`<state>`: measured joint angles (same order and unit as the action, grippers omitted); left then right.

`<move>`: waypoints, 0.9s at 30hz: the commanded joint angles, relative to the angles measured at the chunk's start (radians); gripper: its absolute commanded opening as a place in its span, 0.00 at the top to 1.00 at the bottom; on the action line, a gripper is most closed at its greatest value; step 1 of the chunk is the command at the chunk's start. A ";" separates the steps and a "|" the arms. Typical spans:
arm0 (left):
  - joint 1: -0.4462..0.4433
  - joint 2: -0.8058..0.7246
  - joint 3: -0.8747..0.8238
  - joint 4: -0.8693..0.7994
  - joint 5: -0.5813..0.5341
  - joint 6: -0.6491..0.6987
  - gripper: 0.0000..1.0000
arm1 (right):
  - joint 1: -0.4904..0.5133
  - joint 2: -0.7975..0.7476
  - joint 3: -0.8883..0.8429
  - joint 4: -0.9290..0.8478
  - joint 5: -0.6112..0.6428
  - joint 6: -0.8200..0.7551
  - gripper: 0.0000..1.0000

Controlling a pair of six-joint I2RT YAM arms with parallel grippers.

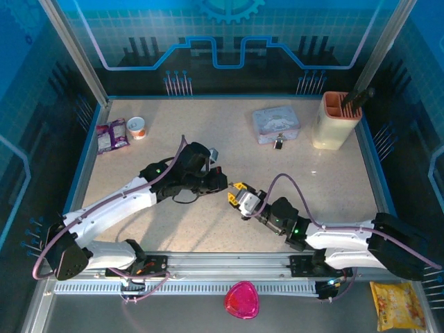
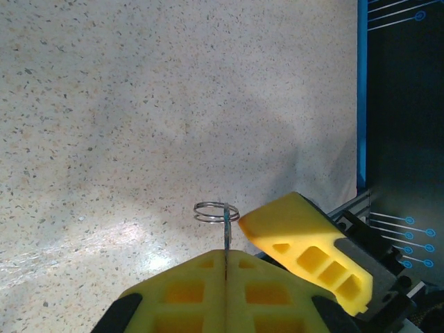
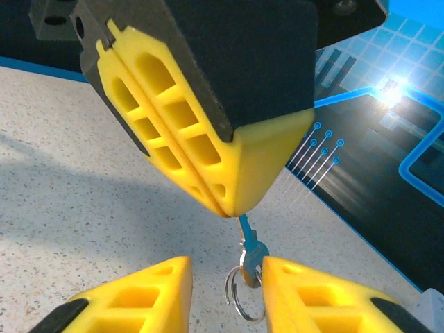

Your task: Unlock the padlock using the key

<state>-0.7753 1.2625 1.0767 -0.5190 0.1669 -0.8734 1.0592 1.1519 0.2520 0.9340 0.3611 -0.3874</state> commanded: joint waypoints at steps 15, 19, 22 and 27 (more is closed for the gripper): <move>-0.004 -0.001 0.028 -0.023 0.016 -0.003 1.00 | 0.021 0.107 0.028 0.178 0.127 -0.071 0.77; -0.005 0.001 0.025 -0.018 0.020 -0.004 1.00 | 0.021 0.099 0.024 0.178 0.133 -0.071 0.80; -0.004 0.002 0.023 -0.008 0.026 -0.007 1.00 | 0.021 0.092 0.019 0.177 0.132 -0.070 0.82; -0.004 -0.002 0.024 -0.004 0.033 -0.009 1.00 | 0.021 0.088 0.015 0.180 0.140 -0.073 0.85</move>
<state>-0.7753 1.2625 1.0767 -0.5144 0.1734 -0.8742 1.0668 1.2533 0.2695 1.0466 0.4690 -0.4507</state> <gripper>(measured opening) 0.052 0.158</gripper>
